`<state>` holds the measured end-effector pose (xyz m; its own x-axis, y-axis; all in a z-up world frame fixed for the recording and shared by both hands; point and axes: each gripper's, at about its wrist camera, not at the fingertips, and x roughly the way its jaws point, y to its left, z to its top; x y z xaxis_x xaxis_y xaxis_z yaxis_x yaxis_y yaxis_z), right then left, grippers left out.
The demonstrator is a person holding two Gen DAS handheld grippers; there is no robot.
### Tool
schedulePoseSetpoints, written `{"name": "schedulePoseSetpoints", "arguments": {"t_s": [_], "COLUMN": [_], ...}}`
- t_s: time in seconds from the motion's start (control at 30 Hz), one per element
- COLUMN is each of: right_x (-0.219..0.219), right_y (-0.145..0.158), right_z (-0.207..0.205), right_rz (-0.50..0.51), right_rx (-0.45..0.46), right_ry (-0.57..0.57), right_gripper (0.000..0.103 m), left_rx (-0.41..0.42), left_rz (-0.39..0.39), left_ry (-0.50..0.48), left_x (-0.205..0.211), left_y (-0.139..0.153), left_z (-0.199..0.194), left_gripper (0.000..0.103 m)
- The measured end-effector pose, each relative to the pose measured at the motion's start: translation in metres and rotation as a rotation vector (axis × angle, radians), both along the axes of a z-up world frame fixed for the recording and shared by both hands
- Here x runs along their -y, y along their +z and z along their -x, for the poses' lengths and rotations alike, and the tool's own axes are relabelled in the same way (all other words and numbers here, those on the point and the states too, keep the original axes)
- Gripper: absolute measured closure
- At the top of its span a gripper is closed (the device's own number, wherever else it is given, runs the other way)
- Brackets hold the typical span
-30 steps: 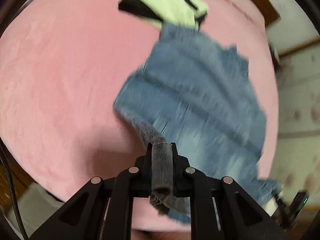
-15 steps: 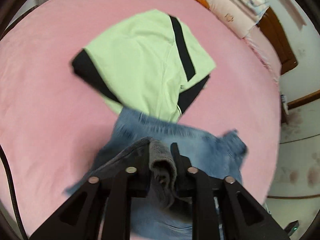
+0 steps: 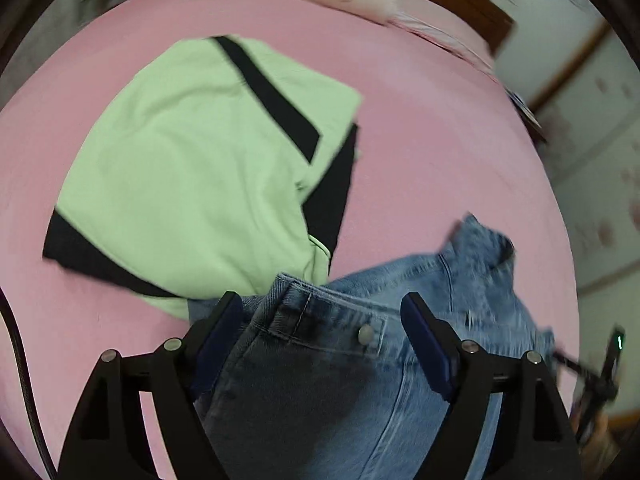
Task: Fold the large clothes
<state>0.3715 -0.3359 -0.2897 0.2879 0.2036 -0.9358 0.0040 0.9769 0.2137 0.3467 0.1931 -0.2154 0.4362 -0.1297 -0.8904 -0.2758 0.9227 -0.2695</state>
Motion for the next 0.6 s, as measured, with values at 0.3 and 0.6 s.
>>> {"name": "schedulePoseSetpoints", "arguments": {"t_s": [0.3, 0.6], "right_x": [-0.018, -0.018], "right_y": [-0.022, -0.023], "right_z": [-0.016, -0.008], "right_rz": [0.068, 0.098], "right_rx": [0.013, 0.043], "right_ry": [0.028, 0.069], "right_gripper": [0.052, 0.051], "left_rx": [-0.024, -0.059], "left_rz": [-0.073, -0.315], "left_ry": [-0.110, -0.284], "left_x": [-0.007, 0.046], "left_y": [-0.034, -0.059], "left_z": [0.006, -0.014], "left_gripper": [0.023, 0.031]}}
